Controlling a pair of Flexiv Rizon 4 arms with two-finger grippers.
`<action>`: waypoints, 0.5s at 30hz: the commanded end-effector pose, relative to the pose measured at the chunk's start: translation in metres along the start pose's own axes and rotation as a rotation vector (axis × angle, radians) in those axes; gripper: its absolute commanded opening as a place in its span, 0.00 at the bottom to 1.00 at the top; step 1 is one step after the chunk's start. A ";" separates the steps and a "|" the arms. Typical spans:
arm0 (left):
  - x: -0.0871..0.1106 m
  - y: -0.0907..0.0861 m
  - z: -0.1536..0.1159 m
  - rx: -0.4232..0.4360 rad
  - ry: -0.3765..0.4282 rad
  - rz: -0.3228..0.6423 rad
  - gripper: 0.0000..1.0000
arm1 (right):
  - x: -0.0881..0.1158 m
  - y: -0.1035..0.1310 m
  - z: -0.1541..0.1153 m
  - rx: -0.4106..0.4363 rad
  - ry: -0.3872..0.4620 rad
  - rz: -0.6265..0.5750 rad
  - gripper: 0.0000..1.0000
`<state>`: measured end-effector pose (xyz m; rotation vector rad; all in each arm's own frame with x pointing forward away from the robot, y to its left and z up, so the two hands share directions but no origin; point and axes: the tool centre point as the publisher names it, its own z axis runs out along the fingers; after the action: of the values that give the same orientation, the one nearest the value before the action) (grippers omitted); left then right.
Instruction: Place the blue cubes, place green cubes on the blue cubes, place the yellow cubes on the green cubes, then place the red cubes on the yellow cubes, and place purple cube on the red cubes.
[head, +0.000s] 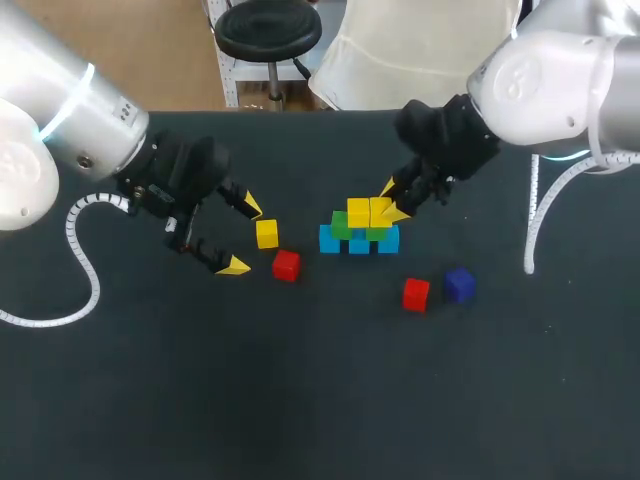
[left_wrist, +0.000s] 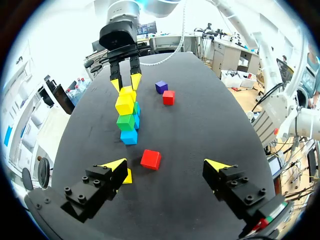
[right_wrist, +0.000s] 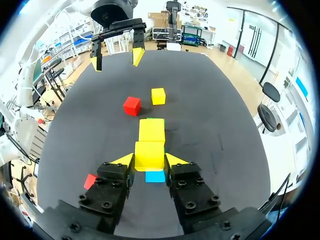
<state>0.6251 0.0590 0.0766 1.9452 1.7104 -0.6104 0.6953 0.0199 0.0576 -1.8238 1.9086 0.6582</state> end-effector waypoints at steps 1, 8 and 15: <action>0.001 0.001 0.000 0.001 -0.002 0.003 1.00 | 0.000 -0.002 0.001 -0.005 -0.002 0.000 0.00; 0.001 0.001 0.000 0.001 -0.002 0.003 1.00 | 0.000 -0.002 0.002 -0.006 -0.002 0.001 0.00; 0.001 0.001 0.000 0.001 -0.002 0.003 1.00 | 0.001 -0.002 0.002 -0.008 -0.002 0.001 0.15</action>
<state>0.6251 0.0590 0.0766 1.9452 1.7104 -0.6104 0.6955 0.0208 0.0558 -1.8250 1.9101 0.6634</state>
